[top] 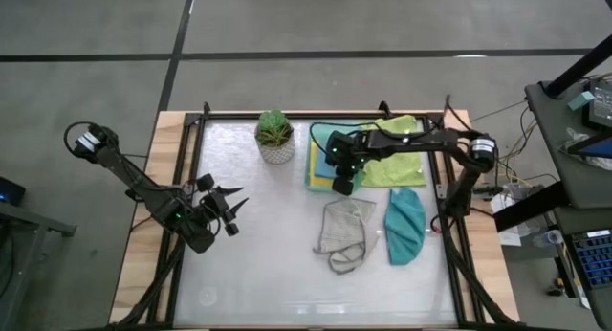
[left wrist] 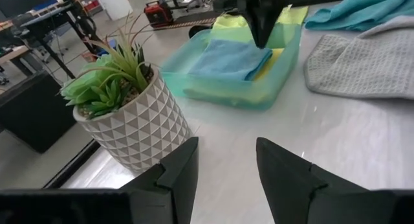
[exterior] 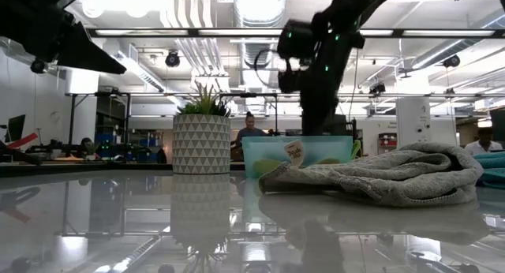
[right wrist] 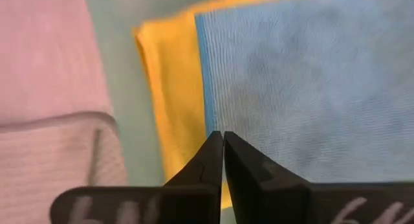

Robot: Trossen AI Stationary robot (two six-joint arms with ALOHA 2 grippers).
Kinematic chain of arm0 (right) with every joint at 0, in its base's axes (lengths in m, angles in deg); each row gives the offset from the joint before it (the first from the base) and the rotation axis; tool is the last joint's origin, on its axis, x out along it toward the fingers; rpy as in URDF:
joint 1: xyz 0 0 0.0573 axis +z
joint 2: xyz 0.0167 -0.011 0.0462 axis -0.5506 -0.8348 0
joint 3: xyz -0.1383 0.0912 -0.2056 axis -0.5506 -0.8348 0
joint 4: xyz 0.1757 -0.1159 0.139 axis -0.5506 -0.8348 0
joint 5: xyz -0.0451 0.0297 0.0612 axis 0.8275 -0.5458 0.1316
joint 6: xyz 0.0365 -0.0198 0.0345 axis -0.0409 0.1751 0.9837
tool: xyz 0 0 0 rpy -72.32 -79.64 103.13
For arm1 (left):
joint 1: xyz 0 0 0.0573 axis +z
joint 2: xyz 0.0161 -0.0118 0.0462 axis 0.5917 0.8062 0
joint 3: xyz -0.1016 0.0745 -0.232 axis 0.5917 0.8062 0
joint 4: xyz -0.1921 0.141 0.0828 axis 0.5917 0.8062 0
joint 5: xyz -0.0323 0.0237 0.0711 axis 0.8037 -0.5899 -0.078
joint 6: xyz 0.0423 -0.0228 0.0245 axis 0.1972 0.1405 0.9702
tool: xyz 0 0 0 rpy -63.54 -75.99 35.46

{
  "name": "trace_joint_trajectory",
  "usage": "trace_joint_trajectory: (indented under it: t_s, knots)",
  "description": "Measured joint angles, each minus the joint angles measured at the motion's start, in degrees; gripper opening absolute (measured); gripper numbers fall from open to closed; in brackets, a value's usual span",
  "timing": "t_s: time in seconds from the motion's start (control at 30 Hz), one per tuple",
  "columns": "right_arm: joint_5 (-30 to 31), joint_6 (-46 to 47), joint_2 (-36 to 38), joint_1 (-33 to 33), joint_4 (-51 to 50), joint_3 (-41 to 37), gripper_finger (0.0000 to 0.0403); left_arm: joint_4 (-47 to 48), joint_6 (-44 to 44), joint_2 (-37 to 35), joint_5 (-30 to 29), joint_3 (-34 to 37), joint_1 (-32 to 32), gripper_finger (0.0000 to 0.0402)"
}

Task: Fold microfiber towels
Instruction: Put the folded blue microfiber cloth into the blue bin, then fold the gray microfiber cloth

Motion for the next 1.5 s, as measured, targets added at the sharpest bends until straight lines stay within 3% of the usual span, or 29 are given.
trace_joint_trajectory:
  t_s: [0.13,0.3,0.5,0.67,0.87,1.0,1.17,1.5]
  knots:
    - [0.11,0.55,4.42,1.60,-0.04,0.02,0.0009,-2.37,-0.10,0.00,0.00,0.02,0.00,0.0141]
    - [0.06,-0.13,8.49,8.36,3.71,-0.81,0.0008,-9.04,4.43,0.00,0.02,0.02,0.00,0.0141]
    - [1.47,-1.22,9.30,19.59,14.90,-4.80,0.0008,-25.72,21.07,1.14,0.02,0.02,0.00,0.0141]
    - [3.84,3.79,8.23,26.41,21.05,-7.59,0.0019,-42.08,36.15,3.69,0.02,0.02,0.00,0.0141]
    - [4.09,9.11,7.88,31.36,21.17,-8.27,0.0075,-61.34,56.10,7.88,0.02,0.02,0.00,0.0141]
    - [6.73,9.40,6.34,32.94,21.28,-8.48,0.0115,-69.24,65.01,10.35,0.04,0.02,0.02,0.0141]
    - [7.35,8.22,0.21,33.14,27.78,-8.49,0.0146,-70.48,66.29,12.50,0.06,-0.87,0.41,0.0141]
    - [6.59,6.41,-7.55,33.75,27.48,-6.00,0.0158,-75.60,62.77,17.59,0.31,-1.69,0.46,0.0141]
